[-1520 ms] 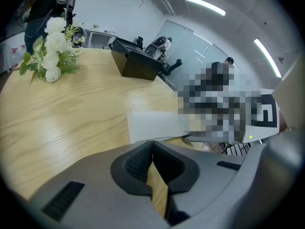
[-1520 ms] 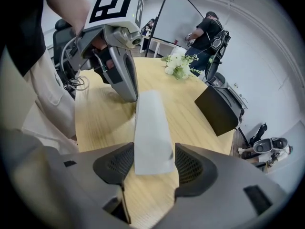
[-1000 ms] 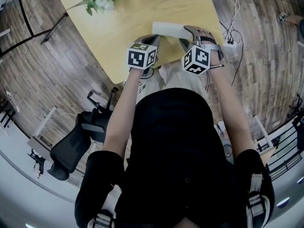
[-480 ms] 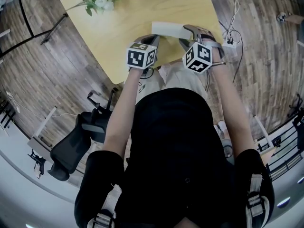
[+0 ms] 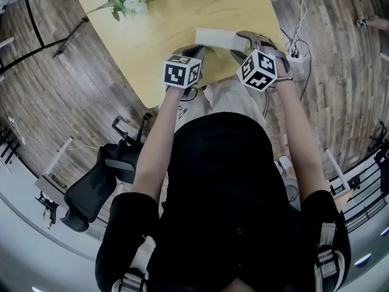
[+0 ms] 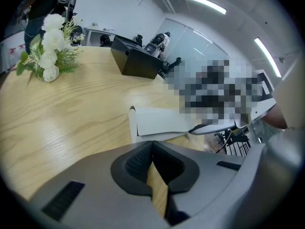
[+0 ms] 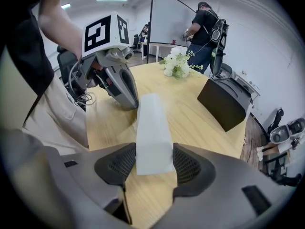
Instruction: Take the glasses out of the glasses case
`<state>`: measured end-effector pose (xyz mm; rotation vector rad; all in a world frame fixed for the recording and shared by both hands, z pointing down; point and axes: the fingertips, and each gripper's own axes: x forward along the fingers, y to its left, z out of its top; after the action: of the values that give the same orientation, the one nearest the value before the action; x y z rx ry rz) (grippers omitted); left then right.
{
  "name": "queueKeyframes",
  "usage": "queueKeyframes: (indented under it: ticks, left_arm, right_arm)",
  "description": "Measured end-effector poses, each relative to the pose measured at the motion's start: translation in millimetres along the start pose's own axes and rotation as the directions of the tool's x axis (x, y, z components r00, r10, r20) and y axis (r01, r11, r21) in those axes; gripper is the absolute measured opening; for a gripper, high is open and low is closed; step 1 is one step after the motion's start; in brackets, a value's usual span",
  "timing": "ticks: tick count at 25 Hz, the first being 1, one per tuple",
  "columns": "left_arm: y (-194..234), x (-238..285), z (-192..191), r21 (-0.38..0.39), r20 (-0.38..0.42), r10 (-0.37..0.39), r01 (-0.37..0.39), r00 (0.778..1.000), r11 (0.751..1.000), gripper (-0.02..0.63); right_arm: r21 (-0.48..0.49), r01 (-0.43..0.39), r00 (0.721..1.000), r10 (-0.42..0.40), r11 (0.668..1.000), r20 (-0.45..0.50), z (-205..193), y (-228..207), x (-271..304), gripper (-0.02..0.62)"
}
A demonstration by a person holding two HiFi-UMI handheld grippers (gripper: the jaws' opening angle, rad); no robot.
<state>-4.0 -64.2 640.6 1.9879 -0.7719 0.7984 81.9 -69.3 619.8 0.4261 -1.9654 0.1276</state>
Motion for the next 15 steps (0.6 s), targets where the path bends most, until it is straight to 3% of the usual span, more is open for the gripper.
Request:
queueKeyframes:
  ticks: [15]
  left_arm:
    - [-10,-9,4,0.039,0.002,-0.004,0.003,1.0,0.999,0.021]
  right_arm:
    - [0.023,0.072,0.996,-0.073,0.997,0.043,11,-4,-22,0.143]
